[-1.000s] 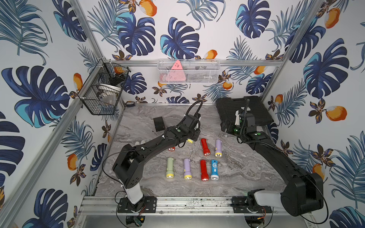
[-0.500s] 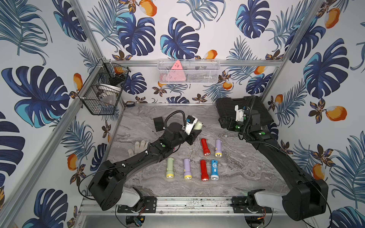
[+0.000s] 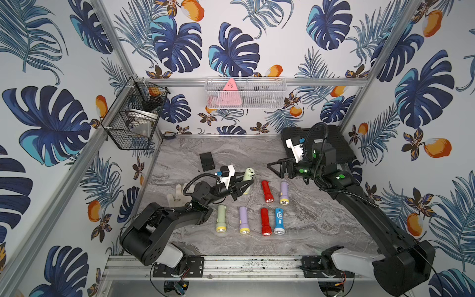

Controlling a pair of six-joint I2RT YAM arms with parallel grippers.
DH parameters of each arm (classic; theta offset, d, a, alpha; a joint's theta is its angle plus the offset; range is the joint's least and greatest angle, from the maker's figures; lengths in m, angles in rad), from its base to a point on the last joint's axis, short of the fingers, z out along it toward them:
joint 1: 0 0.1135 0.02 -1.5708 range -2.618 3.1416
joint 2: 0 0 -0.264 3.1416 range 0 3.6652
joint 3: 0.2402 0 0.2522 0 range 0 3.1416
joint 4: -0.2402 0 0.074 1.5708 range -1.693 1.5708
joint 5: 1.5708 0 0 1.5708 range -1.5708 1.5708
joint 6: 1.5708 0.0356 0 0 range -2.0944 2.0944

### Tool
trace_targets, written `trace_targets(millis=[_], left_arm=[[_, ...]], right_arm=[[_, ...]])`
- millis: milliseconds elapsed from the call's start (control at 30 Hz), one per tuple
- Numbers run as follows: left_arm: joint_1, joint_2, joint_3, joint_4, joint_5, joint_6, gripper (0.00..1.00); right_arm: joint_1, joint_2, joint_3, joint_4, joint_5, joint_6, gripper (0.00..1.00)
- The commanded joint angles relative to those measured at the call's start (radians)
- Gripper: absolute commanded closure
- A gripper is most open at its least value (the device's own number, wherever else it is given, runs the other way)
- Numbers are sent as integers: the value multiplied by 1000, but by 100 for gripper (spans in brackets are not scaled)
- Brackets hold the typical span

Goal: Close the plug at the bottom of the flashlight
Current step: Close the plug of the flashlight.

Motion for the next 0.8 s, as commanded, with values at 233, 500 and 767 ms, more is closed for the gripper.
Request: trace_targets(millis=[233,500,767], left_arm=[[6,-24,25,129,274,-182,100],[14,38,57,127,321,-236,100],[16,54,52,127,312,-234,100]], right_arm=[[23,-15,4,17,-239,-71,7],[75,9,0,59,-302,-71,12],[122,31,-7,108,-310,-58,19]])
